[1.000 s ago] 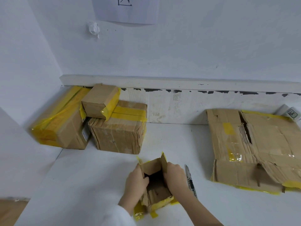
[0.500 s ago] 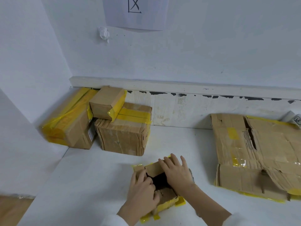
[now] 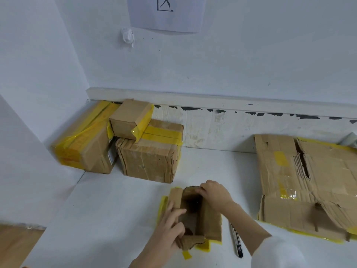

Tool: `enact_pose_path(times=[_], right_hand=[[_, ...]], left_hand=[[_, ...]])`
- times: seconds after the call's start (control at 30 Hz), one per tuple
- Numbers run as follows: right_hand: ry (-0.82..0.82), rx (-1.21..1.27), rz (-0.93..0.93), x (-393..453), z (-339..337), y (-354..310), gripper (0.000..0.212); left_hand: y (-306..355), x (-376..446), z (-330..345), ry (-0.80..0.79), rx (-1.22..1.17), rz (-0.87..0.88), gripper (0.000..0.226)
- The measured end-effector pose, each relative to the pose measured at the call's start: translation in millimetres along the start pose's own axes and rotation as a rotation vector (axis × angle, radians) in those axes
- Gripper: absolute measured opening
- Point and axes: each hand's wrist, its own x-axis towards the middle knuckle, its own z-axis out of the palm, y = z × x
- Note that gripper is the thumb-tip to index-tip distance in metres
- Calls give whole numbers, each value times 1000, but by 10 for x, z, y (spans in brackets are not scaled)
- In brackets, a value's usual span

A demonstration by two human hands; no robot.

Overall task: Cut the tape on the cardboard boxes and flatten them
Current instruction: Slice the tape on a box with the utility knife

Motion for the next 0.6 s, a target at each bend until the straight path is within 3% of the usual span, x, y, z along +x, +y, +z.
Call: enact_pose_path(times=[0.03,0.13,0.23,0.3,0.4,0.47,0.53,0.6], right_hand=[[-14,63,3,13,-41,34,36],[-46,254,33,26,-85,98,41],[-83,370,109,37,-104,131,46],[-143,702,182,-16,-154,165,46],[-294,1216,201,-105,-135,297,48],[-357,1208,114,-168,-65,304,38],[-333,1147,81,-196,24,228,59],[-243,1235,73,-205,111,149,52]], left_hand=[[-29,-16,-2,-10,-64,-37,5],[-141,-81,-32,64,-265,-191,28],[-236,-89,-134,130,-412,-259,29],[-280,-36,-221,161,-531,-304,15],[-311,30,-363,238,-749,-379,19],[-296,70,-446,295,-798,-388,17],[-292,132,-486,311,-829,-379,21],[-251,191,-500,398,-819,-373,23]])
